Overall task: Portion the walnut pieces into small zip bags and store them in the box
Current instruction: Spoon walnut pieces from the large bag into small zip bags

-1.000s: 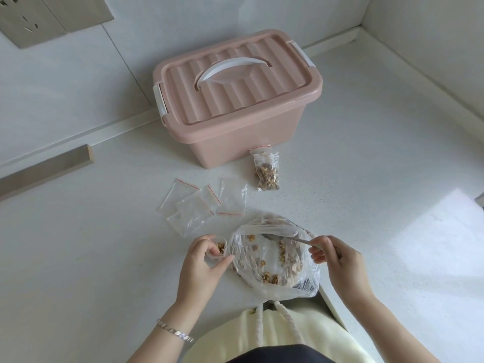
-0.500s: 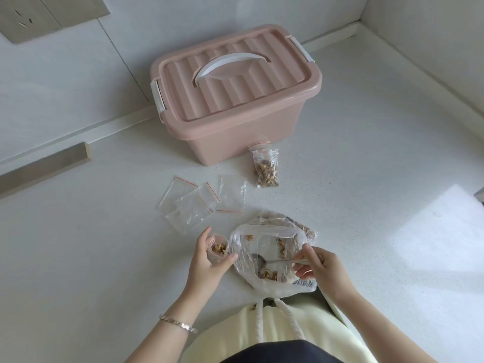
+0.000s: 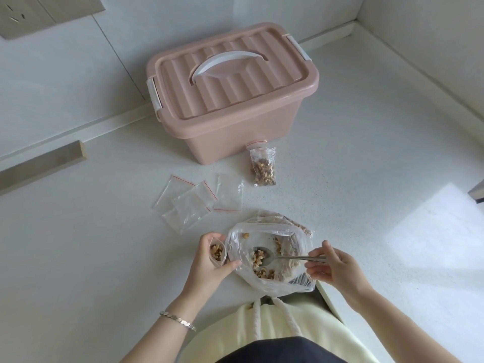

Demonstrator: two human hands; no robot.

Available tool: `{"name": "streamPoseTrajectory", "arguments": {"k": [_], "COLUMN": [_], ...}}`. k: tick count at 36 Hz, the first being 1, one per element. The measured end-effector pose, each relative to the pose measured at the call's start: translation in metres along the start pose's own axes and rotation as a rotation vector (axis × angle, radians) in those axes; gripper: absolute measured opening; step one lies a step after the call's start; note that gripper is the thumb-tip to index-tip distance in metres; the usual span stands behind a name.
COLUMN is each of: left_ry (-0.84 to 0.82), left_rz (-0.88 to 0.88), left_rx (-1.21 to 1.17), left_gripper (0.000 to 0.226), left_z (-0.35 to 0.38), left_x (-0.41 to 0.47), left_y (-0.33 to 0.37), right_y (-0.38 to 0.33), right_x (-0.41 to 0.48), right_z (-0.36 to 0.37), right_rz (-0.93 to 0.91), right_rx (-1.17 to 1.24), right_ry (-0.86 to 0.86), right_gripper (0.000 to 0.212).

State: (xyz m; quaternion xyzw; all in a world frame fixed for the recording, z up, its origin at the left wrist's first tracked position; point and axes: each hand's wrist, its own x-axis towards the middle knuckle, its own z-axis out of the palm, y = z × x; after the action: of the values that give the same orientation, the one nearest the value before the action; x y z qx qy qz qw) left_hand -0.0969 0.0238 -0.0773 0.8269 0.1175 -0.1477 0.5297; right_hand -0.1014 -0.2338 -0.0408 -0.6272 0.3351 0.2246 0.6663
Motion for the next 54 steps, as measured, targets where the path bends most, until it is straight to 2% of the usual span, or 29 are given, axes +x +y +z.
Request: {"name": "streamPoseTrajectory", "arguments": {"k": [7, 14, 24, 30, 36, 43, 46, 51, 54], "left_ry": [-0.018, -0.010, 0.021, 0.036, 0.062, 0.061, 0.064, 0.074, 0.068], "left_rz": [0.015, 0.028, 0.061, 0.048, 0.011, 0.030, 0.030, 0.053, 0.059], "left_rx": [0.038, 0.054, 0.110, 0.077, 0.023, -0.019, -0.006, 0.015, 0.023], "left_gripper": [0.055, 0.049, 0.043, 0.041, 0.034, 0.030, 0.032, 0.037, 0.033], "left_z": [-0.001, -0.001, 0.002, 0.004, 0.005, 0.006, 0.006, 0.006, 0.005], "left_x": [0.001, 0.000, -0.002, -0.002, -0.002, -0.002, -0.001, -0.003, -0.003], "left_y": [0.000, 0.000, 0.005, 0.007, 0.011, 0.010, 0.007, 0.008, 0.007], "right_y": [-0.004, -0.021, -0.051, -0.044, -0.032, -0.028, -0.032, -0.031, -0.031], "right_x": [0.000, -0.003, -0.029, -0.041, -0.048, -0.047, -0.048, -0.043, -0.043], "right_z": [-0.015, -0.022, 0.022, 0.054, 0.062, 0.055, 0.053, 0.061, 0.061], "right_rz": [0.002, -0.089, -0.250, -0.405, -0.675, -1.094, -1.138, -1.107, -1.122], "right_rx": [0.052, 0.031, -0.007, -0.120, -0.441, -0.640, -0.667, -0.749, -0.705], "right_ry": [0.010, 0.056, -0.025, -0.043, -0.073, -0.054, -0.035, -0.082, -0.088], "right_gripper": [0.041, 0.043, 0.043, 0.041, 0.029, 0.045, 0.048, 0.053, 0.051]}}
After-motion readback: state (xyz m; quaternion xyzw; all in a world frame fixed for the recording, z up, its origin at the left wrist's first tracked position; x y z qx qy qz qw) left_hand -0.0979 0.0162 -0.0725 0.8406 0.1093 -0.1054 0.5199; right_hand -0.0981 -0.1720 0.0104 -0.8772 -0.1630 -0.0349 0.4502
